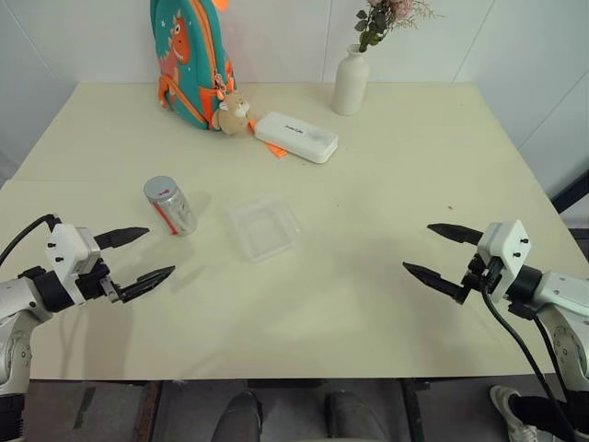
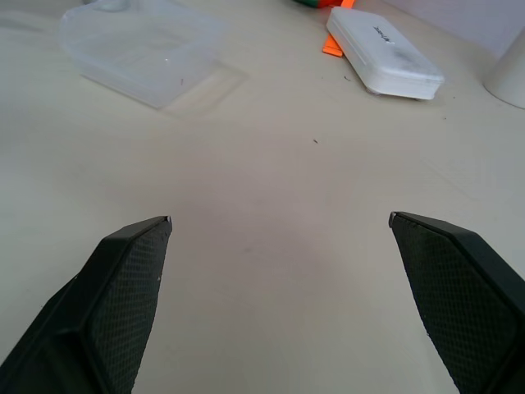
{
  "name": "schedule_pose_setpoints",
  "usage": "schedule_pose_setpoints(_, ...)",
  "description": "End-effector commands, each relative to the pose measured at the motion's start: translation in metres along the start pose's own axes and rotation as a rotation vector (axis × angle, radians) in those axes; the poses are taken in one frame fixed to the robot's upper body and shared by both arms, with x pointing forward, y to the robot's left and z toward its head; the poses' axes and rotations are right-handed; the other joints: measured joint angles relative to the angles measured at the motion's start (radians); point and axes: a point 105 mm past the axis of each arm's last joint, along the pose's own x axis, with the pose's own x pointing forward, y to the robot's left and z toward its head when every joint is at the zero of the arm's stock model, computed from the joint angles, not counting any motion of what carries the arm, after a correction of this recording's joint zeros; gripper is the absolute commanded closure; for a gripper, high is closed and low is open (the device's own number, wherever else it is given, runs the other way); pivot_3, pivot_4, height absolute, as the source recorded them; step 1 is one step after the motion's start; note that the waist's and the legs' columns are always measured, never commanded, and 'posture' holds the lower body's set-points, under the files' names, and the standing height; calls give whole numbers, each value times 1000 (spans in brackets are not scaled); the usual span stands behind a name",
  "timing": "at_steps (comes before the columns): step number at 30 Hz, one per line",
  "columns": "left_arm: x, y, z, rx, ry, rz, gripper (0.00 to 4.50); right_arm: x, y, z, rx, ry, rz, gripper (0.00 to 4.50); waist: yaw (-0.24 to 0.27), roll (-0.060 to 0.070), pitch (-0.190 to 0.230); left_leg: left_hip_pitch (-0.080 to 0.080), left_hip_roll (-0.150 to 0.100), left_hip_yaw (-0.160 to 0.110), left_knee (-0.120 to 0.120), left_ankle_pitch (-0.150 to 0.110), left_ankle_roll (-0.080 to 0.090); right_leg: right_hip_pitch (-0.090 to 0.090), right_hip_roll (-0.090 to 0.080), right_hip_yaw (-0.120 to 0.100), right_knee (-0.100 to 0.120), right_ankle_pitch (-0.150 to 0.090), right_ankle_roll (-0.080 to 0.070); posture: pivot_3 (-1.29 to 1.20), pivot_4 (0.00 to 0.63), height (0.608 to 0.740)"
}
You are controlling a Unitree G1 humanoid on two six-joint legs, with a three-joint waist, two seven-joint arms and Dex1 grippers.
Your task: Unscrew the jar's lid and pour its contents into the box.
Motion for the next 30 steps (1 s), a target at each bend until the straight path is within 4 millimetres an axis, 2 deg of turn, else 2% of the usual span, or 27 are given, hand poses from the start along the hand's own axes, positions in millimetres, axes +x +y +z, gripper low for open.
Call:
schedule_pose_setpoints(1,-7,0,12,22,-35,39,0,5,6,8,-11,-42,24,23,0,0,0,0,0,0,0,0,0,0,0,0,0,0,0,0,150,740)
schedule_pose_setpoints(4,-16,-2,6,1,-22,90,0,11,10,8,-5,-54,37,23,-1,0,0,0,0,0,0,0,0,0,0,0,0,0,0,0,150,740)
schedule_pose_setpoints(7,-27,1,-1,-34,-29,213,0,23,12,14,8,-96,44,23,-4,0,0,0,0,0,0,0,0,0,0,0,0,0,0,0,150,740)
schedule_pose_setpoints(13,-24,-1,-9,-82,-66,359,0,50,17,37,13,-196,77,23,3,0,0,0,0,-1,2,0,0,0,0,0,2,0,-1,0,150,740)
schedule_pose_setpoints(15,-18,5,-9,-95,-100,420,0,61,21,50,12,-244,100,23,4,0,0,0,0,-1,2,0,0,0,0,-1,2,0,-1,0,150,740)
schedule_pose_setpoints(20,-2,21,-16,-139,-149,497,0,75,29,68,5,-298,134,23,4,0,0,0,0,-2,2,0,-1,0,0,-2,2,0,-1,0,150,740)
schedule_pose_setpoints(23,18,24,-16,-148,-173,480,0,76,28,72,1,-311,129,23,5,0,0,0,-1,-2,2,0,-1,0,-1,-2,1,0,-1,0,150,740)
schedule_pose_setpoints(30,48,29,-19,-168,-208,440,0,79,34,77,5,-327,130,23,-1,0,0,-1,0,-1,2,0,-1,-2,0,-1,2,0,-1,0,150,740)
